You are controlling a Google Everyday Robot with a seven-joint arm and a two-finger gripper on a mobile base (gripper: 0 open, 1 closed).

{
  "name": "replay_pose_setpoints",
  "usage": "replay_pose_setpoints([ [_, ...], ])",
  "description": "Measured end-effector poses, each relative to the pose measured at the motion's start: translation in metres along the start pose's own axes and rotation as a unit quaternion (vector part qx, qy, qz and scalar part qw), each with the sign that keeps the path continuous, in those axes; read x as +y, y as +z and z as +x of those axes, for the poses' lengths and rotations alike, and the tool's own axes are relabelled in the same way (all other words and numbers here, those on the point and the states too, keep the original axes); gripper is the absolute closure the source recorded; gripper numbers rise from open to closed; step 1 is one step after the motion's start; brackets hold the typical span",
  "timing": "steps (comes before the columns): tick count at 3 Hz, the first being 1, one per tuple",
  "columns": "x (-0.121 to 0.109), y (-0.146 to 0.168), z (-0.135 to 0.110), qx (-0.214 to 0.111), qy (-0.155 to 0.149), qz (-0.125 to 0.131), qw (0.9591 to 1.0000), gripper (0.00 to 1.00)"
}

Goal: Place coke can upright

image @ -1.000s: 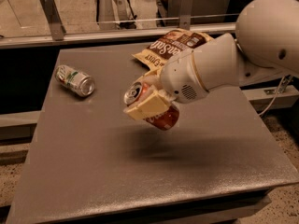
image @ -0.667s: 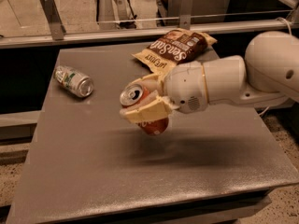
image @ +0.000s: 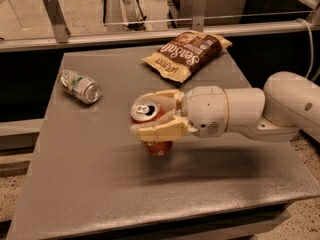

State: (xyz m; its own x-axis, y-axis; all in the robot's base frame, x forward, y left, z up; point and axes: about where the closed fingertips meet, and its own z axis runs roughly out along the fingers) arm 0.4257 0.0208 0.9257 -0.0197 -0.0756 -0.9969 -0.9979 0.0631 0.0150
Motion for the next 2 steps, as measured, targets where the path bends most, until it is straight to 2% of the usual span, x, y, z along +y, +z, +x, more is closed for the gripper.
replay_pose_setpoints([
  [1, 0.0072, -0.0008, 0.0089, -0.033, 0.008, -0.012, 0.9994, 0.59],
  [2, 0.0138, -0.0010, 0.0182, -0.051, 0.008, -0.021, 0.9984, 0.36],
])
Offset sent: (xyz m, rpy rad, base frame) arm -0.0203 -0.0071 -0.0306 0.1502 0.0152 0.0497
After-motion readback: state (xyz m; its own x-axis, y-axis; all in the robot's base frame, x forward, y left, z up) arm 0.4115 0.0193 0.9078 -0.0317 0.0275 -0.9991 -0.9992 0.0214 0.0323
